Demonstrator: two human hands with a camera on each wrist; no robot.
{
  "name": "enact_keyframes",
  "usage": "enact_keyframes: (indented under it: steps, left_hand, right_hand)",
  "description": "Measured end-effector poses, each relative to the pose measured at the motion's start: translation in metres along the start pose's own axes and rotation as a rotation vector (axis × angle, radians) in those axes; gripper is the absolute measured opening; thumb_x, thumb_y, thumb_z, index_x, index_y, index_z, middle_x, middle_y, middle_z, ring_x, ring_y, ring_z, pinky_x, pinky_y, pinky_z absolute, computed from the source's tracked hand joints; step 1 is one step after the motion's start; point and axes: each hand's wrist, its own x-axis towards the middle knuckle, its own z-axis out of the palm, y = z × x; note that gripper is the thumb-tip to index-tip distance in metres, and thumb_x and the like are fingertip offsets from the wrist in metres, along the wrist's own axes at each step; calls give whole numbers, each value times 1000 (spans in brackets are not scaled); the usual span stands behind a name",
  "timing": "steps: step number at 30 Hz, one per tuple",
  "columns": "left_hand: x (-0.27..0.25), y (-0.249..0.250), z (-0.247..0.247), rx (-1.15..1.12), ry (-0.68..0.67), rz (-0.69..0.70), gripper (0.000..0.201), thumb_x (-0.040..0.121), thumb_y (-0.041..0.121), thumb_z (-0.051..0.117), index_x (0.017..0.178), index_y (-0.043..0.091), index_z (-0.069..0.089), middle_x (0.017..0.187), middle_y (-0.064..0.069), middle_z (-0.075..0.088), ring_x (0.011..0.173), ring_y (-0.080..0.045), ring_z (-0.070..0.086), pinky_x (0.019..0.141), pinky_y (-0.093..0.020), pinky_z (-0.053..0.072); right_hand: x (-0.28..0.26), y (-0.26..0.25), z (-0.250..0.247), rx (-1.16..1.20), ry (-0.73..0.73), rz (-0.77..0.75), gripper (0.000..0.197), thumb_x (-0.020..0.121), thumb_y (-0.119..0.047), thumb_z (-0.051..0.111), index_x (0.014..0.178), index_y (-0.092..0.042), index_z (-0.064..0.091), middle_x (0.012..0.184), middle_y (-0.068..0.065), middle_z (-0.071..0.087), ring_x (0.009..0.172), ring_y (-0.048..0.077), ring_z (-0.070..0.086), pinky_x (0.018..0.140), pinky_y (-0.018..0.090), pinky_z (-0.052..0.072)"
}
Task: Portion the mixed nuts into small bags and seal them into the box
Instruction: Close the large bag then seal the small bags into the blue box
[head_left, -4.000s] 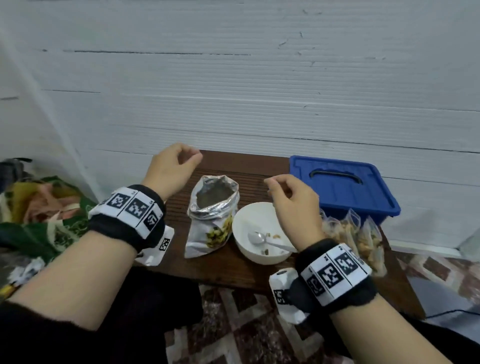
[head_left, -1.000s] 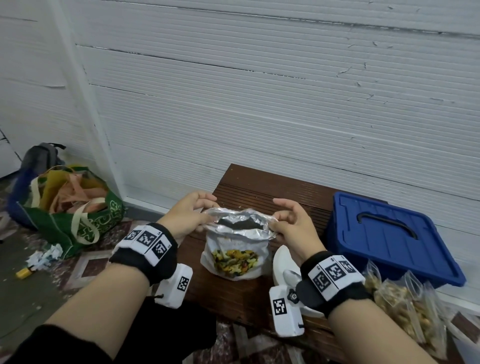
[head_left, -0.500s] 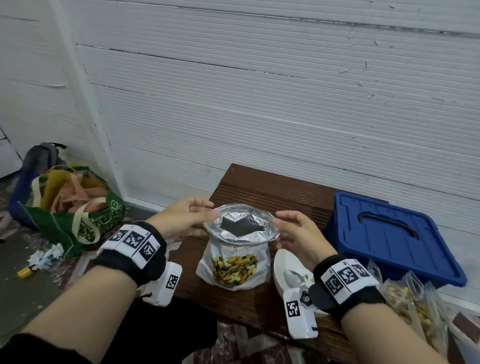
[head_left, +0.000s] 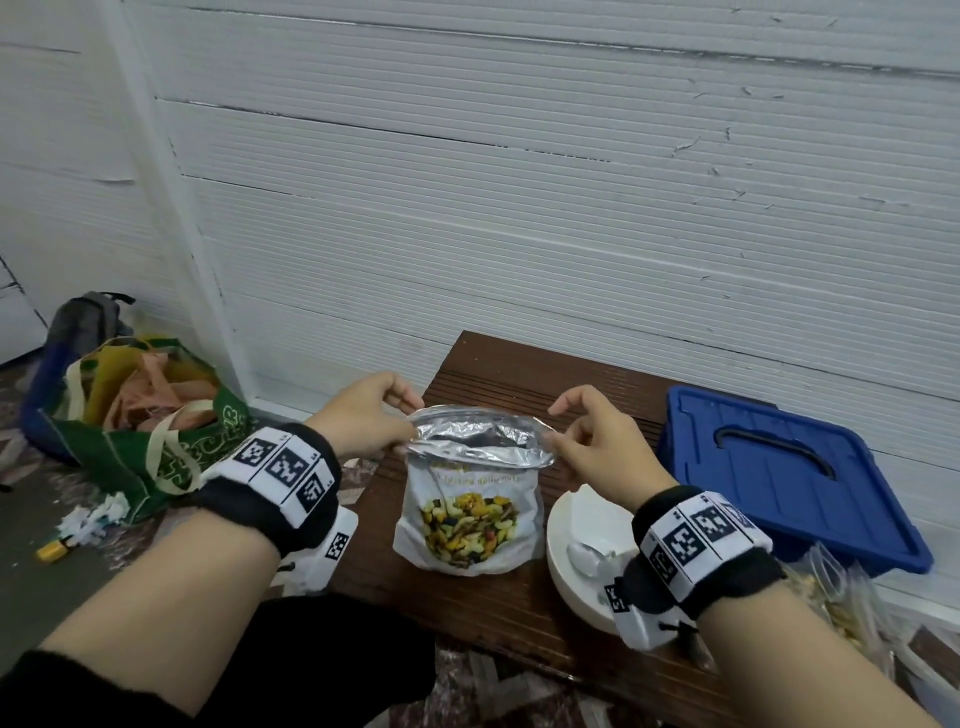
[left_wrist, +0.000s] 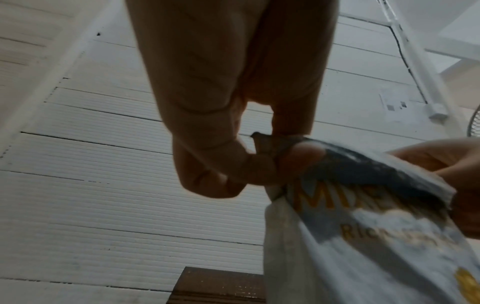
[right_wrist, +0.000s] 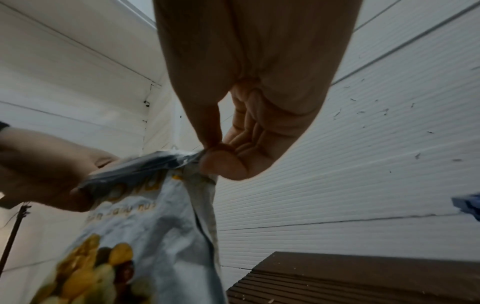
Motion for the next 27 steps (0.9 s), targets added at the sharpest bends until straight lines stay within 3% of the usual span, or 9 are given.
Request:
enact_keyframes:
  steps: [2, 4, 7, 8, 10, 14, 19, 24, 27]
  left_hand:
    - [-1, -3, 0, -151, -26, -28, 21, 80, 7, 73, 94, 12, 59, 94, -6, 63, 67, -12, 65, 65, -28, 55]
    - [-6, -8, 0, -247, -102, -32, 22, 80, 9, 73, 97, 13, 61, 100, -6, 66, 85, -13, 66, 72, -21, 56]
    - [-8, -22, -5, -201, -198, -4, 46, 66, 18, 85, 107, 23, 64, 113, 4, 69, 111, -12, 62, 94, -28, 49]
    - [-9, -24, -6, -232, -222, -1, 50, 66, 13, 85, 110, 24, 64, 115, 5, 69, 113, -12, 61, 98, -30, 49]
    - [-9, -25, -5, -291, -235, 6, 53, 72, -7, 76, 113, 23, 61, 114, 3, 70, 110, -12, 64, 94, -27, 52]
    - [-11, -16, 6, -113, -59, 109, 48, 68, -2, 81, 103, 25, 63, 97, 5, 73, 92, -6, 69, 81, -18, 55]
    - [-5, -18, 10, -9, 147, 169, 30, 68, 3, 83, 82, 26, 72, 83, 7, 73, 82, -14, 69, 81, -30, 57]
    - [-4, -17, 11, -1, 180, 162, 26, 68, 3, 82, 69, 26, 71, 65, 13, 71, 73, -11, 67, 79, -34, 58]
    - [-3, -20, 10, -28, 195, 141, 20, 69, 4, 82, 70, 22, 73, 67, 7, 72, 75, -16, 69, 81, -40, 58]
  right_hand:
    - [-1, 4, 1, 135, 18, 58, 19, 88, -17, 67, 97, -19, 51, 61, 6, 58, 57, 23, 64, 56, 38, 58]
    - [-5, 10, 3, 301, -3, 143, 23, 87, -15, 68, 103, -11, 52, 65, 6, 58, 62, 29, 65, 63, 43, 59]
    - [-13, 19, 9, 547, -43, 225, 37, 84, -5, 68, 116, -1, 51, 76, 10, 62, 69, 30, 66, 71, 40, 58]
    - [-15, 21, 10, 629, -50, 232, 39, 83, -1, 68, 118, -2, 52, 79, 11, 64, 73, 30, 66, 74, 38, 59]
    - [-18, 25, 11, 740, -64, 223, 43, 79, 5, 68, 118, -6, 55, 85, 12, 67, 84, 30, 67, 79, 38, 58]
    - [-18, 29, 16, 672, -39, 160, 45, 74, 10, 70, 115, -5, 62, 89, 6, 73, 85, 18, 70, 73, 26, 57]
    - [-15, 27, 15, 603, 3, 105, 29, 81, 10, 65, 105, -4, 69, 92, 8, 75, 86, 16, 71, 73, 22, 56]
    - [-12, 26, 17, 517, 23, 79, 21, 86, 8, 60, 98, -6, 70, 79, 8, 73, 75, 16, 68, 74, 26, 57]
    - [-13, 24, 17, 415, 37, 44, 29, 80, 9, 68, 100, -12, 69, 80, 3, 71, 77, 11, 67, 75, 26, 58]
